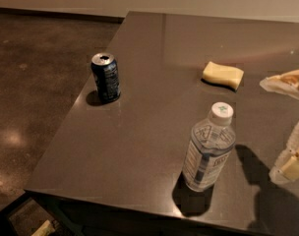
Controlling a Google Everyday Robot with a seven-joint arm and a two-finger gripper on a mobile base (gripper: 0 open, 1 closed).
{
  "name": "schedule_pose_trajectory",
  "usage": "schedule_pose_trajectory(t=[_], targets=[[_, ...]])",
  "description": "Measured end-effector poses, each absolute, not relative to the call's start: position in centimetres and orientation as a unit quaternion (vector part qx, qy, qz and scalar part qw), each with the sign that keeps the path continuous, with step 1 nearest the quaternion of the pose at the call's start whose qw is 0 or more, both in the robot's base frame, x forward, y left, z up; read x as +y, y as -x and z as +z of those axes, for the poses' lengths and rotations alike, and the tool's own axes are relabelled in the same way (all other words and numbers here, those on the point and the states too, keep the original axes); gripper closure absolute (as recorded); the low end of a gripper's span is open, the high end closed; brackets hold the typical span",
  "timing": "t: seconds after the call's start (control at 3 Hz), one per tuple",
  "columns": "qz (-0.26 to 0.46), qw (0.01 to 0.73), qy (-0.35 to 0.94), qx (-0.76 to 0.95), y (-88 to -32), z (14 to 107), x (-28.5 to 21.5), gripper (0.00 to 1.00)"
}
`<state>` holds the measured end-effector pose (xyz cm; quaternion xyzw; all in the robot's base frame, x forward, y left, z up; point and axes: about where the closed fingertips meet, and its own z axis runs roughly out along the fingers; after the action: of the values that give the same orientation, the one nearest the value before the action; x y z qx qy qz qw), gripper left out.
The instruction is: Move blue plastic bottle near sponge
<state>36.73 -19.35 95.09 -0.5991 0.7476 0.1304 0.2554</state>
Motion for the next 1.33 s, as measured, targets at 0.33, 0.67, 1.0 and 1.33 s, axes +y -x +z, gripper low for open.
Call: schedule_pose_trajectory(t=[0.33, 0.67, 1.0, 1.33], targets=[[0.163, 0.305, 0.588, 0.731, -35.4, 94.0, -17.6, 0.00], [0.182, 0.348, 0.576, 0.717, -34.6, 93.3, -15.8, 0.00], [0.200, 0.373, 0.563, 0.710, -34.6, 93.2, -14.0, 0.00], [0.210, 0.384, 0.556, 0.706, -34.9, 93.2, -12.3, 0.00]])
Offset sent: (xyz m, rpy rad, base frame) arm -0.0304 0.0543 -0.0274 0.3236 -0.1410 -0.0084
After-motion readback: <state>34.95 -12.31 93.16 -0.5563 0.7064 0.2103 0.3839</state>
